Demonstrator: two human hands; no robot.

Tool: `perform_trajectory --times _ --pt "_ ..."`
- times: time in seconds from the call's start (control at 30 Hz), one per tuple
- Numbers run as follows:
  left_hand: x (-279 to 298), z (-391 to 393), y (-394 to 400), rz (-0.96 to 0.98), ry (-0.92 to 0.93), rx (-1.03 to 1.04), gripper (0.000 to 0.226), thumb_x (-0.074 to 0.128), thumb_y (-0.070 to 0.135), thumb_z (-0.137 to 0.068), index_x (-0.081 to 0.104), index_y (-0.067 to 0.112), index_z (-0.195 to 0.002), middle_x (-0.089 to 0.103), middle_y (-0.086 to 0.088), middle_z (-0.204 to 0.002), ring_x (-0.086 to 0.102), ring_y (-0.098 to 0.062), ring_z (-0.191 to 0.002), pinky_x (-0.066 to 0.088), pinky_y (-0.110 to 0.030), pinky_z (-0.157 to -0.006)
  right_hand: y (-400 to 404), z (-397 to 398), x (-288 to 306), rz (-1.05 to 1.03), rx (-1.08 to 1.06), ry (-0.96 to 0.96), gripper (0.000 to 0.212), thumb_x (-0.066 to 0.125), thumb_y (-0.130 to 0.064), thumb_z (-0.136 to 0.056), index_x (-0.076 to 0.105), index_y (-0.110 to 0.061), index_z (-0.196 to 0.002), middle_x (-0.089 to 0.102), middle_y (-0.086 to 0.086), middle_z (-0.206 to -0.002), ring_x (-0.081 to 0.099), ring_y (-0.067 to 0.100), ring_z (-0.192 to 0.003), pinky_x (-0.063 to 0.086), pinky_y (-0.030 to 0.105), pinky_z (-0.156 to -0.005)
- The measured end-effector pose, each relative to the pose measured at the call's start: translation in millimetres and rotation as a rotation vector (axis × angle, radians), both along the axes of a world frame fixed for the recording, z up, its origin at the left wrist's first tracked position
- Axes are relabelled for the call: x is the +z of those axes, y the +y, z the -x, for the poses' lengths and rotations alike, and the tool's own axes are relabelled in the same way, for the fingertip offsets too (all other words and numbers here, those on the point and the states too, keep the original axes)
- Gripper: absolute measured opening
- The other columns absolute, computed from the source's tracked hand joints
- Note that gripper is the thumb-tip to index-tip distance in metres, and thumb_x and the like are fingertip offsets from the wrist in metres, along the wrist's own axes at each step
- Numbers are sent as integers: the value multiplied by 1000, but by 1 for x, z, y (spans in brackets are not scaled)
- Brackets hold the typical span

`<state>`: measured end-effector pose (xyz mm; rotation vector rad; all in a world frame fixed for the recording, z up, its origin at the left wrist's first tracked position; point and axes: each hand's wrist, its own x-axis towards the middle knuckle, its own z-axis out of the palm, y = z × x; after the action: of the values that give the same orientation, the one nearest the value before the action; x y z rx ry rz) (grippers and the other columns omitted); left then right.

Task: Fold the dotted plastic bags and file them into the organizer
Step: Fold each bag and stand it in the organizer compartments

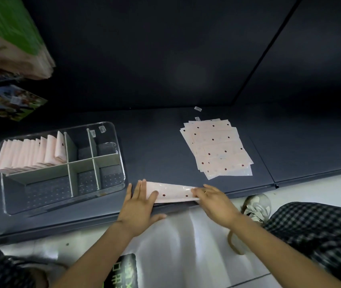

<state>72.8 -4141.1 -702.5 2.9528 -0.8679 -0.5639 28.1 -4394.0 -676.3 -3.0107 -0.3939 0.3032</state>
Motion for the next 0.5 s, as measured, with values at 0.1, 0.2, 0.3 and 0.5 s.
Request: perform_trajectory --times 0.1,0.2,0.3,0.5 --pt "21 -3 -18 96 -64 59 60 35 63 -91 42 22 -134 26 -9 -154 12 -29 -145 -1 -46 -116 5 -24 32 -29 27 77 19 42 -23 -98 55 -14 -109 63 7 -102 56 26 -98 40 33 -88" --pt "46 -7 -25 457 -29 178 24 50 38 -95 64 21 -106 66 -5 -112 56 -27 -112 39 -35 -92 17 -44 68 -237 -45 79 15 50 -22 -93 56 -18 -106 60 6 -101 54 24 -100 42 34 -83" --pt "79 -13 -30 905 270 615 25 59 24 -92 65 4 -78 61 -12 -70 55 -24 -67 44 -37 -63 29 -51 97 -629 -331 -88 34 56 -25 -92 47 -23 -125 54 -4 -122 47 11 -113 36 23 -90" --pt "131 -7 -26 1449 834 1030 14 57 15 -93 69 6 -92 74 -9 -88 70 -19 -74 58 -30 -64 72 -35 119 -1045 -676 329 45 39 -50 -95 46 -22 -131 55 -4 -130 54 13 -116 42 36 -102"
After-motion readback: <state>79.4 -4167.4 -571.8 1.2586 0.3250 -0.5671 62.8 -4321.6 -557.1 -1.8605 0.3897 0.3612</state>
